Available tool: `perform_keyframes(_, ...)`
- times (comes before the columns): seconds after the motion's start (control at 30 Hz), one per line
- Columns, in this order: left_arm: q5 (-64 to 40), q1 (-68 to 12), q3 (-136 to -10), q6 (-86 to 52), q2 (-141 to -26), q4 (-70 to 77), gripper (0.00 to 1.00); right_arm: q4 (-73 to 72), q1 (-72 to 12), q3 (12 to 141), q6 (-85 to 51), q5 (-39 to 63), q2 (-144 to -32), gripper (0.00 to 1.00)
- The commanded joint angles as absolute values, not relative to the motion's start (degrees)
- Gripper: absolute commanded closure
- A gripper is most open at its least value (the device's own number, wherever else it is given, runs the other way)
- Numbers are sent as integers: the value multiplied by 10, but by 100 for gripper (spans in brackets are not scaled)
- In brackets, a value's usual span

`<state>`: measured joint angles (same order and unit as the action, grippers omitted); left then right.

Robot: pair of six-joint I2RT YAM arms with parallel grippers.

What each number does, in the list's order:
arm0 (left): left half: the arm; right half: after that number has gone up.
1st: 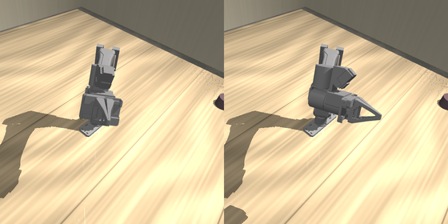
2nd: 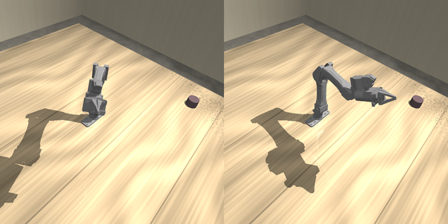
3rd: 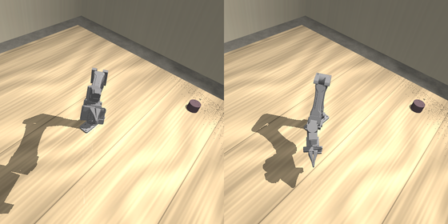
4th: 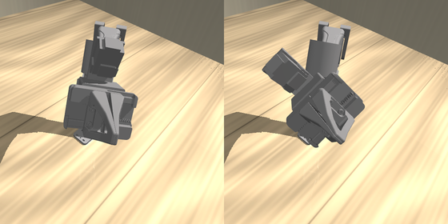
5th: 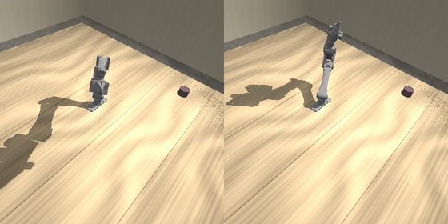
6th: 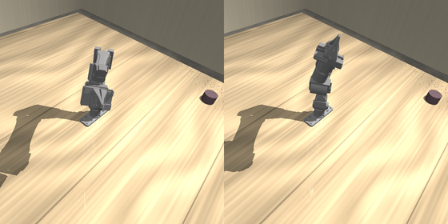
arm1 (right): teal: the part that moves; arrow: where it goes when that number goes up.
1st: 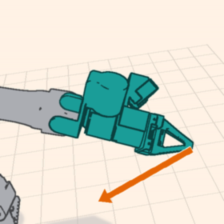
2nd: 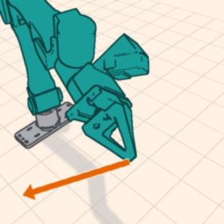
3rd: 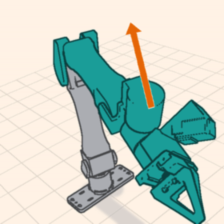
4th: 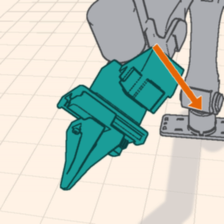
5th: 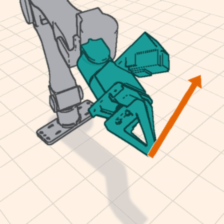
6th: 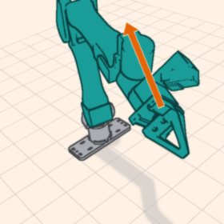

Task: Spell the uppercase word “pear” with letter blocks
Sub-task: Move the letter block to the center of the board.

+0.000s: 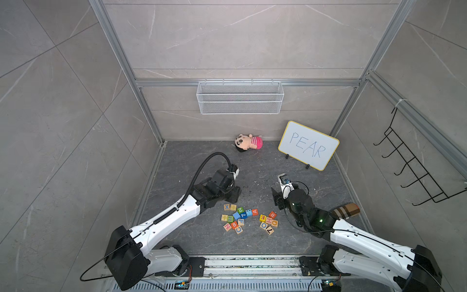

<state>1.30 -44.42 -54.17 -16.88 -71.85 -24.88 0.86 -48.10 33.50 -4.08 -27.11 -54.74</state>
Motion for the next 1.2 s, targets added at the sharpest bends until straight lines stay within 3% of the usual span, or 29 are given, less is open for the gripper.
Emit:
perform_keyframes(0.0, -31, -468, -517, -141, -718, -172, 47, 49, -479, 325, -54, -136, -548, 43)
perform_keyframes(0.03, -29, -479, -515, -128, -725, -170, 46, 63, -479, 333, -58, -96, -563, 48)
perform_keyframes(0.17, -11, -520, -498, -99, -749, -156, 45, 101, -478, 363, -58, 56, -626, 46)
perform_keyframes(0.47, -21, -538, -461, -87, -776, -132, 42, 67, -454, 352, -80, 46, -651, 43)
perform_keyframes(0.73, -42, -571, -539, -7, -892, -135, 41, 105, -375, 327, -143, 38, -599, 43)
perform_keyframes(1.03, -24, -595, -614, 47, -1001, -147, 40, 127, -367, 316, -157, 2, -547, 41)
perform_keyframes(1.17, -25, -597, -614, 69, -1015, -142, 39, 120, -367, 307, -145, 43, -527, 41)
